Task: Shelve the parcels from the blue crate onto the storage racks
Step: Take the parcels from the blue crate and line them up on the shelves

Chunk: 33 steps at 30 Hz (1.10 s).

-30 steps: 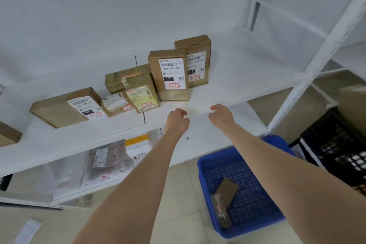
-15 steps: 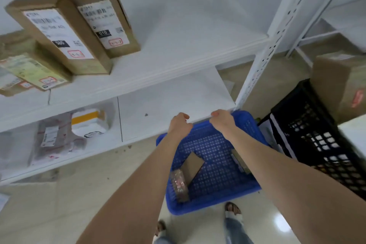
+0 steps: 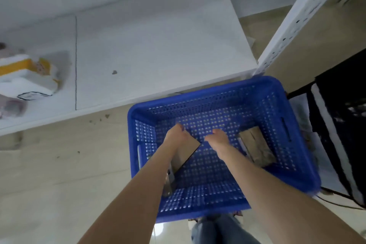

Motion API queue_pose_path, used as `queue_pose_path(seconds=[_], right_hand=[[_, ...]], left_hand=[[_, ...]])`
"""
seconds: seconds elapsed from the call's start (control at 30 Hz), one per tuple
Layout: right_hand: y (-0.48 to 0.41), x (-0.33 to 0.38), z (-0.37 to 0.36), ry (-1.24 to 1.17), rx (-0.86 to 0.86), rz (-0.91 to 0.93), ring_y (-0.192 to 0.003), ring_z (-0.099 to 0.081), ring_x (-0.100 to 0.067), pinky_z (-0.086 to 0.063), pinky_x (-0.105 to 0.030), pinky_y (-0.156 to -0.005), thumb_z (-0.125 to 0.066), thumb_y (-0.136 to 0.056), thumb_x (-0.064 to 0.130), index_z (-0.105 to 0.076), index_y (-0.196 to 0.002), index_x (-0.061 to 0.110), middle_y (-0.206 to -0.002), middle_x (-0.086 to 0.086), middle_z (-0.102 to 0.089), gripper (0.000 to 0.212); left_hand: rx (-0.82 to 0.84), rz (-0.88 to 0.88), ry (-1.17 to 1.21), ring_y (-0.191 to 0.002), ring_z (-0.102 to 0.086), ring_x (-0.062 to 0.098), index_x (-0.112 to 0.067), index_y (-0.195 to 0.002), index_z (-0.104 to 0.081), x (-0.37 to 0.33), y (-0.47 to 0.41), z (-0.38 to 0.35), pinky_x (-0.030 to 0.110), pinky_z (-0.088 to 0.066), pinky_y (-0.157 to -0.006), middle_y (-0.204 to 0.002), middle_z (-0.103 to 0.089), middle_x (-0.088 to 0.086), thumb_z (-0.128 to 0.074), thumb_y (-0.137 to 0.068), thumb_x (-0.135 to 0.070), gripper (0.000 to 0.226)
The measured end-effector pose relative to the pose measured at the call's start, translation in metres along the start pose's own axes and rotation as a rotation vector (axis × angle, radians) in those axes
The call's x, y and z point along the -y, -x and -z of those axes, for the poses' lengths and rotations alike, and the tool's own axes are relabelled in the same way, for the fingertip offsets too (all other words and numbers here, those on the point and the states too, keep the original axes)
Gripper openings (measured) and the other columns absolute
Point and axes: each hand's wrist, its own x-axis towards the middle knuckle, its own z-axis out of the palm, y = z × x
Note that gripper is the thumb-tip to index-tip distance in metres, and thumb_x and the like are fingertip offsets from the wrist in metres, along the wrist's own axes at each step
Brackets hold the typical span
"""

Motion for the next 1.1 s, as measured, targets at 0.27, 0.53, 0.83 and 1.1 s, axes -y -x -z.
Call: queue_pose_path(seconds=[0.27,0.53,0.83,1.1], right_hand=[[-0.183,-0.079,-0.095,-0.233,0.143,-0.231,-0.125,-0.049,-0.032,-0.049,-0.038,-0.097,-0.049,-0.099,0.02,-0.034,-0.143,0.006,-0.14,-0.015,-0.044,0.048],[-0.269,-0.116,-0.128,-0.447,0.205,-0.279,-0.089,-0.056,-0.021,-0.049,-0.035,-0.09,-0.054,-0.096,0.036,-0.052,-0.117,0.007,-0.097,-0.008,-0.058,0.035],[-0.195,-0.066,-0.067,-0.729,0.09,-0.268,-0.096,-0.061,-0.031,-0.056,-0.044,-0.074,-0.051,-0.093,0.051,-0.056,-0.11,0.014,-0.108,-0.013,-0.06,0.041],[-0.036,-0.016,0.011,-0.757,0.012,-0.256,-0.096,-0.057,-0.029,-0.054,-0.043,-0.079,-0.06,-0.093,0.018,-0.051,-0.12,0.007,-0.11,-0.014,-0.055,0.031]], left_hand=[[0.091,0.096,-0.027,-0.13,-0.042,0.031,-0.004,-0.149,-0.014,0.09,-0.169,-0.099,0.036,-0.039,-0.099,-0.15,-0.029,0.015,-0.039,-0.1,-0.016,0.056],[0.091,0.171,-0.047,-0.13,-0.037,0.036,0.0,-0.144,-0.024,0.115,-0.242,-0.145,0.04,-0.032,-0.109,-0.147,-0.028,0.021,-0.033,-0.102,-0.027,0.051],[-0.136,0.198,0.406,-0.113,-0.053,0.034,-0.008,-0.133,-0.041,0.057,-0.171,-0.097,0.039,-0.046,-0.091,-0.134,-0.042,0.014,-0.048,-0.086,-0.061,0.071],[-0.214,0.155,0.554,-0.101,-0.06,0.024,-0.01,-0.111,-0.055,-0.014,-0.027,-0.019,0.038,-0.052,-0.089,-0.112,-0.059,0.006,-0.067,-0.078,-0.053,0.055]])
